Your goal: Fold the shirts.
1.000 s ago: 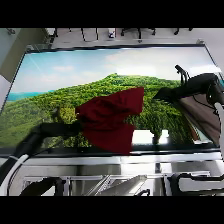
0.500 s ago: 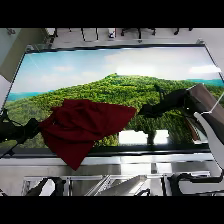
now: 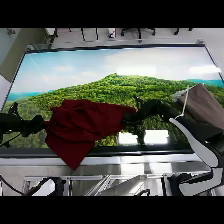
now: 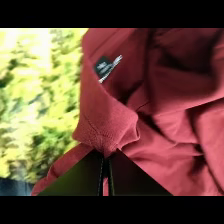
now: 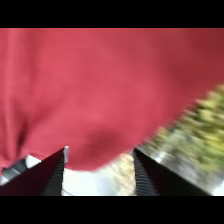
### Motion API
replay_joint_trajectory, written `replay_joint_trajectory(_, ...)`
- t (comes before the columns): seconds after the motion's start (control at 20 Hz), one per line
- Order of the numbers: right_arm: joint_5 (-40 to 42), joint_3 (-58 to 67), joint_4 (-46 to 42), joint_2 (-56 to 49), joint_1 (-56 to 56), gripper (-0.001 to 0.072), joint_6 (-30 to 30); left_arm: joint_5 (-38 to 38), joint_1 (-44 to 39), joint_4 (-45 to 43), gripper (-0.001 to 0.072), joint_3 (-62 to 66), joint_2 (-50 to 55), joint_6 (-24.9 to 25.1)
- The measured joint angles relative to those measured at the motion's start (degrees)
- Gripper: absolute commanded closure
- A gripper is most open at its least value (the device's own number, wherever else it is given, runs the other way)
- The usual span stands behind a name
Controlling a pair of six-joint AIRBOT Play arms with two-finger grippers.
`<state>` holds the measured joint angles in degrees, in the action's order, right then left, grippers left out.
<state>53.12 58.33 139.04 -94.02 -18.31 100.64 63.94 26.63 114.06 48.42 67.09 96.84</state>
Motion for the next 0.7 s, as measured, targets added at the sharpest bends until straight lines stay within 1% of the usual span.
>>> replay_joint_trajectory(0.05,-1.1,0.0,0.5,-0.6,-0.8,0.0596,-0.2,-0.2,-0.9,0.0,0.0696,0.5,0.2,0.2)
replay_joint_trajectory(0.1,-2.5,0.2,0.6,-1.0,-1.4,0.0692,-0.3,-0.3,-1.8,0.0,0.0696,1.1,0.3,0.3)
replay_joint_trajectory(0.25,-4.6,2.9,0.5,-0.9,-1.9,0.0693,-0.7,-0.5,-4.7,0.0,0.0696,3.2,-0.6,0.6)
replay_joint_trajectory(0.35,-3.5,7.2,1.2,2.8,-1.0,0.0694,-0.2,-0.6,-6.5,0.3,0.0697,6.5,-3.8,0.6)
replay_joint_trajectory(0.5,-1.8,16.9,1.5,13.1,2.4,0.0694,2.2,-1.5,-8.7,2.7,0.0697,17.2,-12.7,0.7)
replay_joint_trajectory(0.6,-1.4,25.9,1.5,21.7,5.1,0.0694,5.4,-3.5,-10.0,4.0,0.0697,27.5,-18.8,0.7)
replay_joint_trajectory(0.7,-1.7,35.5,-0.6,29.7,7.5,0.0693,7.5,-5.6,-10.8,4.9,0.0697,38.8,-23.8,0.3)
